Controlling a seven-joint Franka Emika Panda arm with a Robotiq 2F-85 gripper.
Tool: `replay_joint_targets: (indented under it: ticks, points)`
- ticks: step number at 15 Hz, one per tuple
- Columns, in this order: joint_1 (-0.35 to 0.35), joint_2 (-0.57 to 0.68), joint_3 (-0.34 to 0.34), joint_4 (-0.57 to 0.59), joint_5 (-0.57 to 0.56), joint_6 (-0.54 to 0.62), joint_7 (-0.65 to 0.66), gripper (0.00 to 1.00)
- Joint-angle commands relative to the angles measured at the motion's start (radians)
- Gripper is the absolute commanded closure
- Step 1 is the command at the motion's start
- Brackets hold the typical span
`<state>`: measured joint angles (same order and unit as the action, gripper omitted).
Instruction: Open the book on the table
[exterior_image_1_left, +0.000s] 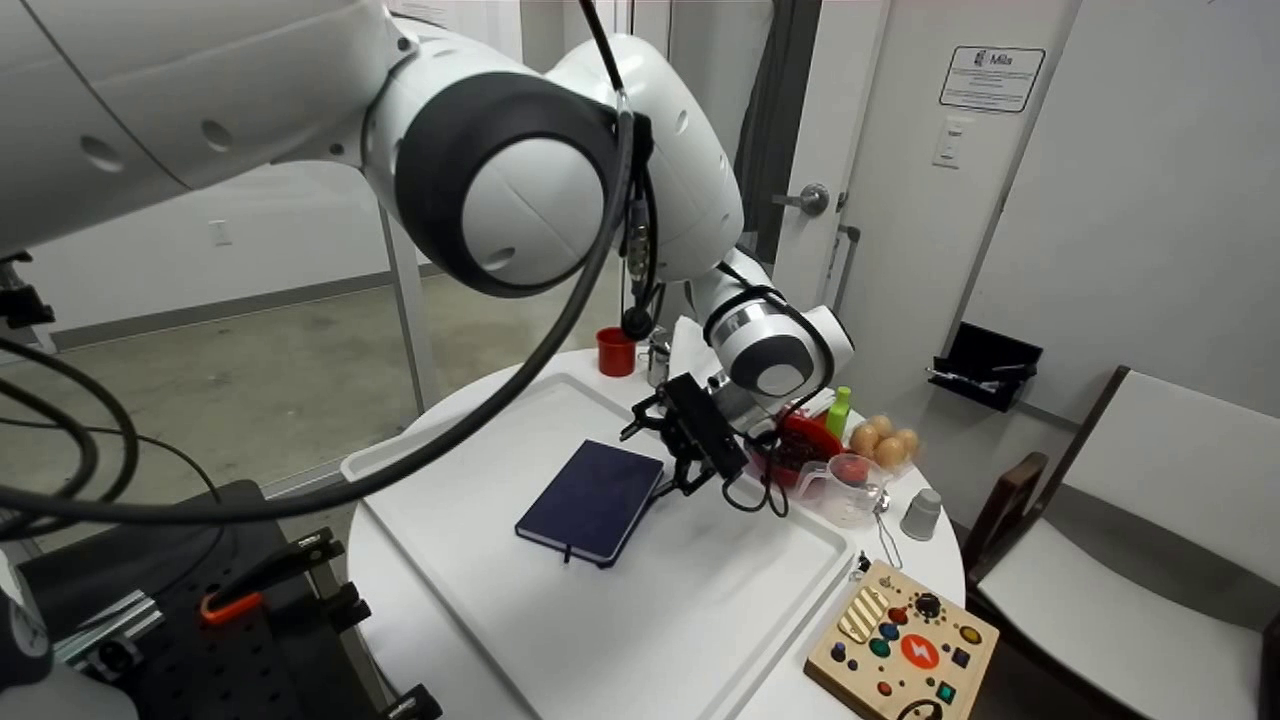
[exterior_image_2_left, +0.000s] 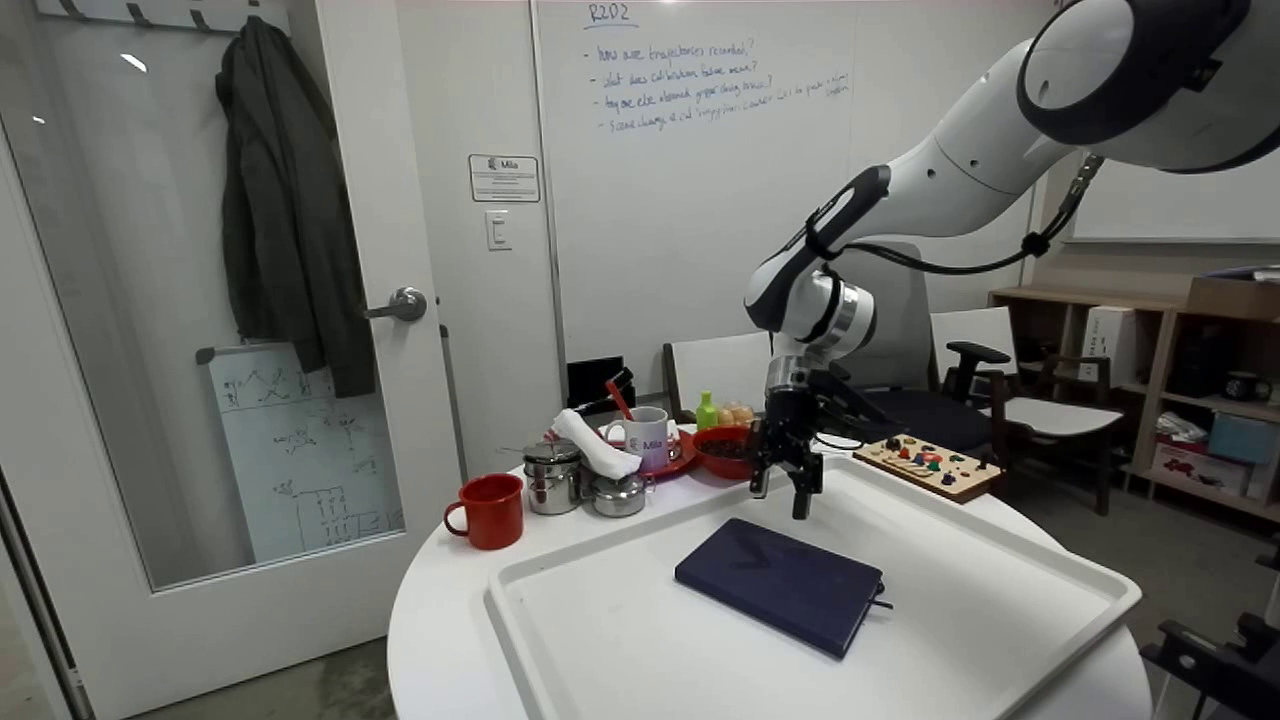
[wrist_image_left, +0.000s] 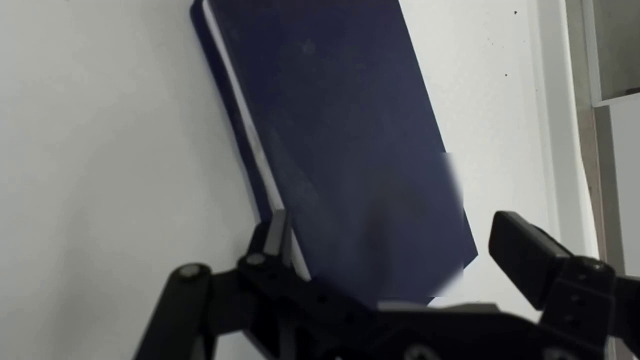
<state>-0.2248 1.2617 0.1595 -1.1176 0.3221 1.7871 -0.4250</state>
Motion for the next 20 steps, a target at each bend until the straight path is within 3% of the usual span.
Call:
replay_joint_targets:
  ticks: [1, 8, 20]
  points:
    - [-0.001, 0.018, 0.008, 0.028, -0.042, 0.019, -0.106, 0.00]
    - [0.010, 0.045, 0.017, 0.043, -0.067, 0.009, -0.225, 0.00]
    - [0.034, 0.074, 0.012, 0.048, -0.094, 0.026, -0.244, 0.00]
